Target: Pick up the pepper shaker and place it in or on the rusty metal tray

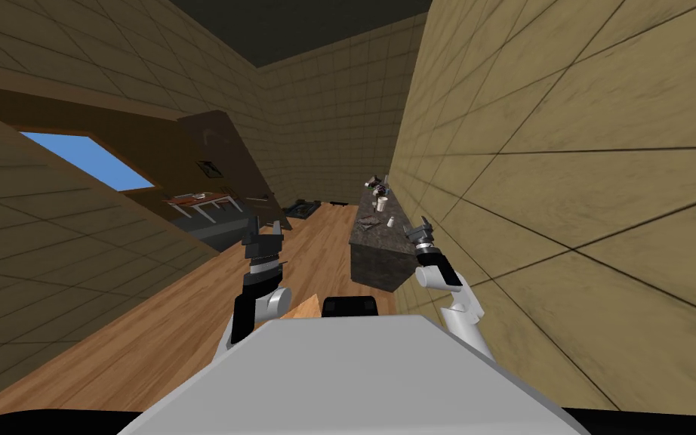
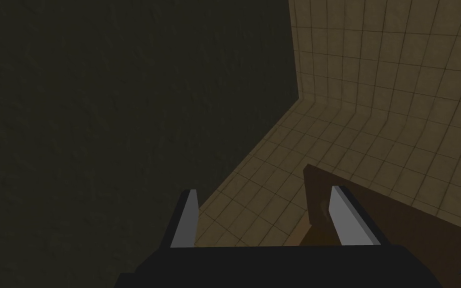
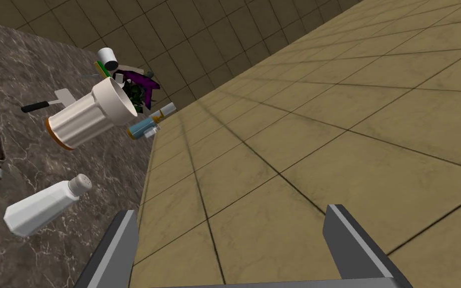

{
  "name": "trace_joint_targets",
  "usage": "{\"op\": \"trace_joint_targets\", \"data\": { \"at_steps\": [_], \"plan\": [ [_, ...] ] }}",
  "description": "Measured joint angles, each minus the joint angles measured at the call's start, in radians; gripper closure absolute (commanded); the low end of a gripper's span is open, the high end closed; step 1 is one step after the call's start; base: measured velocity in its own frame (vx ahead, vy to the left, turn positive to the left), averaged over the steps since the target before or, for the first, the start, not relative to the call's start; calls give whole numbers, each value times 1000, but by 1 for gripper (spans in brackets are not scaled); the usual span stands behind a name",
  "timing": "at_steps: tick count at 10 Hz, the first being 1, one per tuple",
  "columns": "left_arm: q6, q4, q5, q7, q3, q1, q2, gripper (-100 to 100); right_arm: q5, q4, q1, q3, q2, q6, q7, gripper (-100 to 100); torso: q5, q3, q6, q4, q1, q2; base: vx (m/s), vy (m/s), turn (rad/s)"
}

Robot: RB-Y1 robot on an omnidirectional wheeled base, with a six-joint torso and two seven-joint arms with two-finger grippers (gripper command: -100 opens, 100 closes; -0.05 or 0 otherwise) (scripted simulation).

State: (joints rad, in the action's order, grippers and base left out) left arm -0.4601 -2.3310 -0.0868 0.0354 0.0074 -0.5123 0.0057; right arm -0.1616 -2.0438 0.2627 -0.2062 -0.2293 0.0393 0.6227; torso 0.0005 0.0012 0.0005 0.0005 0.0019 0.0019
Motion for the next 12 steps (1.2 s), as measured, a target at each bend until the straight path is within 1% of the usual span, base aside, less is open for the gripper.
{"op": "trace_joint_targets", "data": {
  "at_steps": [1,2,3,4,5,6,7,8,9,10,11,12],
  "plan": [
    [0,0,0,0,0,0,0,0,-2,0,-3,-3,-1,16,7,-100,0,0,0,0,-2,0,-17,29,129],
    [0,0,0,0,0,0,0,0,-11,9,-20,-17,1,45,26,-100,0,0,-1,0,-1,-1,-15,30,77],
    [0,0,0,0,0,0,0,0,-23,18,-25,-28,-11,70,47,-100,0,0,0,0,-1,-1,-23,45,108],
    [0,0,0,0,0,0,0,0,-34,38,-48,-46,-13,101,73,-100,0,0,0,0,0,0,-20,32,77],
    [0,0,0,0,0,0,0,0,-38,51,-61,-54,-12,131,89,-100,0,0,0,0,-1,0,-23,36,159],
    [0,0,0,0,0,0,0,0,-49,76,-76,-69,-14,153,112,-100,0,0,0,0,-1,0,-13,27,66],
    [0,0,0,0,0,0,0,0,-54,79,-87,-80,-14,184,130,-100,0,0,0,0,-1,-1,1,11,-16],
    [0,0,0,0,0,0,0,0,-60,86,-92,-85,-22,204,138,-100,0,-1,0,0,-2,-1,-4,22,125],
    [0,0,0,0,0,0,0,0,-74,112,-107,-102,-32,224,160,-100,0,-1,0,0,-2,-1,-4,21,91],
    [0,0,0,0,0,0,0,0,-77,116,-113,-111,-28,251,175,-100,0,-1,0,0,-2,-1,-5,25,134],
    [0,0,0,0,0,0,0,0,-85,140,-137,-129,-30,278,198,-100,0,-1,0,0,-1,-1,-6,18,83],
    [0,0,0,0,0,0,0,0,-89,152,-146,-138,-30,303,214,-100,0,-1,0,0,-2,-1,-3,7,-3]
  ]
}}
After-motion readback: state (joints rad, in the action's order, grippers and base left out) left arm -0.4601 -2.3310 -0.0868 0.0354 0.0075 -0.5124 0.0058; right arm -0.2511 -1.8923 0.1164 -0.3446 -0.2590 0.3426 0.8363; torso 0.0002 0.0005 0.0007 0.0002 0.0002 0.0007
